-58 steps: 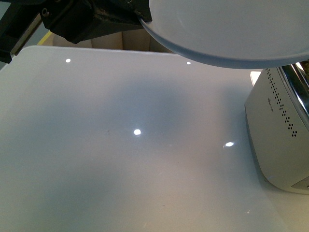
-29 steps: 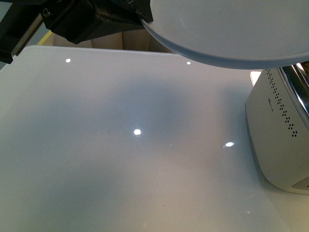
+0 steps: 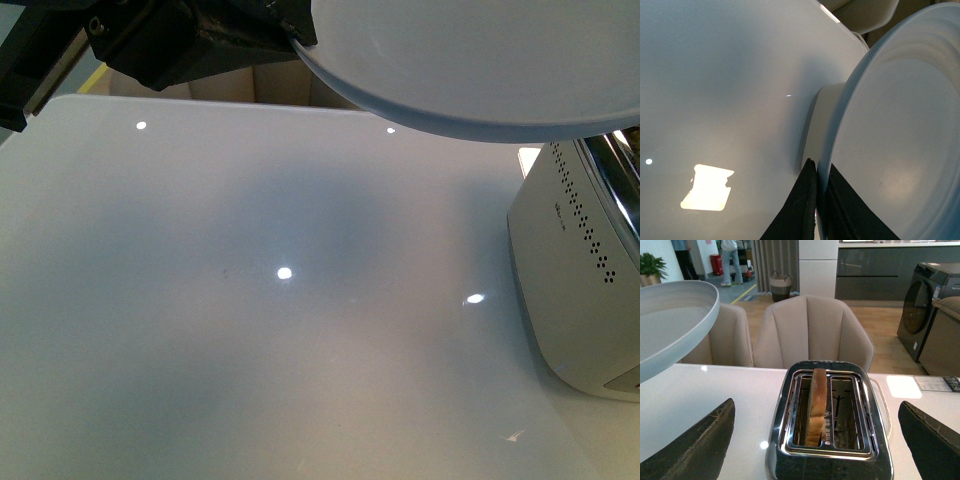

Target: Left arm holds plate, right arm toasts bread

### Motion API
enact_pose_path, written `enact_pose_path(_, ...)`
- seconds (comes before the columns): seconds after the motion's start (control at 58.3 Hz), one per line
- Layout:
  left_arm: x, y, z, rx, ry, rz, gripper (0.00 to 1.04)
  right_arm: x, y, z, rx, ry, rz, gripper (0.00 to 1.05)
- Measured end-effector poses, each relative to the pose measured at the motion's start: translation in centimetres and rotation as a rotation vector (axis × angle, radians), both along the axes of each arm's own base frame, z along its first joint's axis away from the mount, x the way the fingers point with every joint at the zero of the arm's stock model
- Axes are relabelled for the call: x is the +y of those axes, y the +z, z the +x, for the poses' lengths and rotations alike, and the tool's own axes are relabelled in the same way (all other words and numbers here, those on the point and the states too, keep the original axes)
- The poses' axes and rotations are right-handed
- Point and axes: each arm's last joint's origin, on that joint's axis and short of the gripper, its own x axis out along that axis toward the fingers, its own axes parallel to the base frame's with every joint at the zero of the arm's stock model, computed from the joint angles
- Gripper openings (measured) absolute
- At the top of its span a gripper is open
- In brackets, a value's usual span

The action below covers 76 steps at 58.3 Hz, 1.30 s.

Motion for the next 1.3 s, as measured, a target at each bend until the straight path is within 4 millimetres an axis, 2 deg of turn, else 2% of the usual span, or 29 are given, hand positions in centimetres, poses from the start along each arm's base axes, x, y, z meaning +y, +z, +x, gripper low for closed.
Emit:
enact_pose_path(0.171,0.0,0.0,0.0,0.000,0.001,0.000,0.03,0.0,0.0,0.0,0.000,0.000,0.000,0.96)
enact_pose_path(0.257,0.1,-0.4,0.4,-0.115,0.084,-0.100,0.03,0.0,0.0,0.0,0.000,0.000,0.000,0.96)
enact_pose_path(0.326,0.6,-0.3,0.7,-0.131,0.097,-0.126,0.03,0.0,0.0,0.0,-0.001,0.000,0.000,0.96)
enact_pose_path(0.583,4.9,-0.6,2.7,-0.105,0.152,-0.100,0.03,0.0,0.0,0.0,-0.001,0.000,0.000,0.96)
enact_pose_path(0.737,8.1,-1.4,3.9,-0.093,0.161,-0.051,0.03,0.0,0.0,0.0,-0.001,0.000,0.000,0.96)
enact_pose_path(0.806,9.9,-2.6,4.4,-0.075,0.172,-0.012,0.03,0.0,0.0,0.0,-0.001,0.000,0.000,0.96)
enact_pose_path(0.891,12.7,-5.0,4.7,-0.022,0.186,0.049,0.03,0.0,0.0,0.0,-0.001,0.000,0.000,0.96)
enact_pose_path(1.063,16.4,-9.1,4.3,0.055,0.207,0.118,0.03,0.0,0.0,0.0,-0.001,0.000,0.002,0.96)
enact_pose_path(1.303,18.9,-14.4,2.7,0.131,0.135,0.197,0.03,0.0,0.0,0.0,-0.001,0.000,0.002,0.96)
